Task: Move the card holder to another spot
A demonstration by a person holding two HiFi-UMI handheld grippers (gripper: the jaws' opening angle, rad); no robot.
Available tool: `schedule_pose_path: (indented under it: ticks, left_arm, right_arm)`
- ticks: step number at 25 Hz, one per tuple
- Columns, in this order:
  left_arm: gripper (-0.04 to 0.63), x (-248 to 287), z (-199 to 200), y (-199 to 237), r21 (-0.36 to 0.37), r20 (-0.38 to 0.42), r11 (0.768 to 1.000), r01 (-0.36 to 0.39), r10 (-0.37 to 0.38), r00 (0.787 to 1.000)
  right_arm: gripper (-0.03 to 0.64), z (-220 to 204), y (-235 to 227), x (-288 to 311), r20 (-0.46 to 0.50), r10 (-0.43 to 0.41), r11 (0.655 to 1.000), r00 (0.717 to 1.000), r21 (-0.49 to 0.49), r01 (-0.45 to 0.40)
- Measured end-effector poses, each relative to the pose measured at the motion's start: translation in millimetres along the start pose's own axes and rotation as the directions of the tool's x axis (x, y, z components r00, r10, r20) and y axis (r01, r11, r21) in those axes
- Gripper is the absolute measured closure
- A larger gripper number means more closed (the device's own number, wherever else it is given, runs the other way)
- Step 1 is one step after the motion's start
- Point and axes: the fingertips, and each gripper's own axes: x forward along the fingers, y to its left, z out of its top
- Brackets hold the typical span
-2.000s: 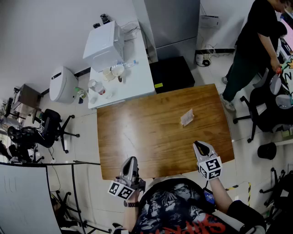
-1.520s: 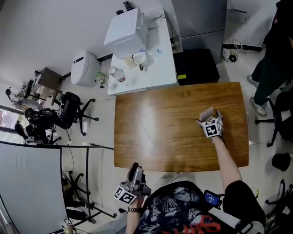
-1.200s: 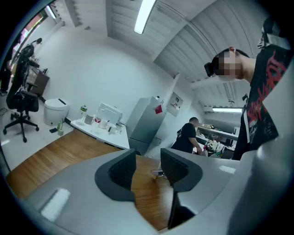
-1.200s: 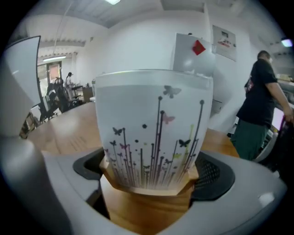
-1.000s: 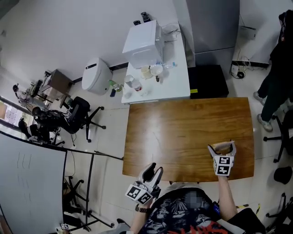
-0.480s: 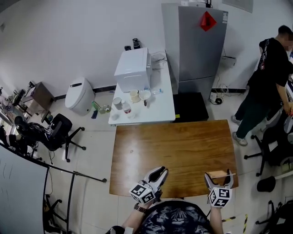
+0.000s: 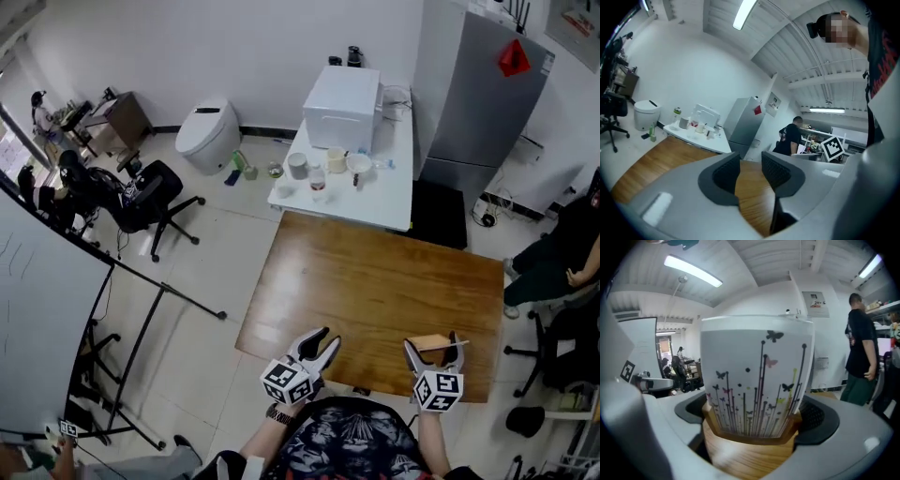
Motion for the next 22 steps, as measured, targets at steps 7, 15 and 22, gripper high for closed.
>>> schedule_pose_path:
  ticks: [7,15,22]
  left_arm:
    - [0.476,-123.2,-0.8,65.7,-0.075,0.062,0.949,-0.305,0.31,0.949]
    - [0.476,-245.2,-39.1,88.0,-0.148,0.048,0.827,-0.542,0.554,0.831]
    - [0.476,-243.1,-56.0,107.0,-0.186,-0.032,0.827,-0.53,0.534,0.845]
  right_arm:
    - [0.058,-47.2,143.6,154.8,-0.113,0.297,0.939,0.948,-0.147,-0.312]
    - [0.06,-137.4,221.2,326.4,-0.277,0.253,0.907,0.927,-0.266,-0.327]
    - [0.037,-159.7,234.1,352.0,-0.34,0.294,0.924,0.893,-0.139,-0.357]
